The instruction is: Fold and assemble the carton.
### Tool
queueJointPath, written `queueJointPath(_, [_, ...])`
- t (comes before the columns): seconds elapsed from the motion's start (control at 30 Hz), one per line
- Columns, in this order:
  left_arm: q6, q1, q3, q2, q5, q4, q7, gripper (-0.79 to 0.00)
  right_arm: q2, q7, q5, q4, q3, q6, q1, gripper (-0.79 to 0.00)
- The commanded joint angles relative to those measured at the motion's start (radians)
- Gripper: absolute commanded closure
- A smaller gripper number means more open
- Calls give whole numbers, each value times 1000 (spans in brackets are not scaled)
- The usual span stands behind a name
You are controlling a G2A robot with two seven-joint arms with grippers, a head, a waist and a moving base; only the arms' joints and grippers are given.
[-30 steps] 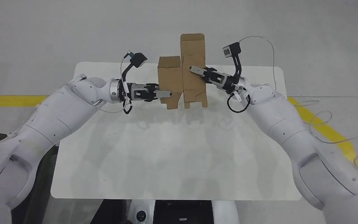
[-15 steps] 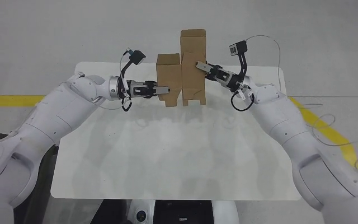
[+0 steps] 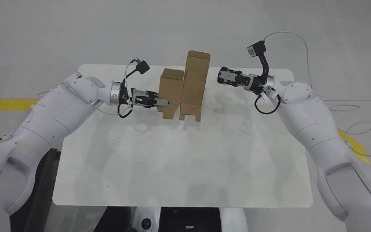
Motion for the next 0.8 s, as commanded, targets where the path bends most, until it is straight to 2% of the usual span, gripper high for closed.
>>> queueJointPath(0.0, [22,2,17,9,-22,-21,-22,0,15,24,-19,-13,3,24,-3,-785])
queueJointPath(0.1, [74,9,18,23,-78,-52,-74,0,32,58,-27,-43,2,58,-9,-785])
queueJointPath(0.77, [74,9,18,23,-78,-52,-74,0,32,58,-27,-43,2,58,-9,-785])
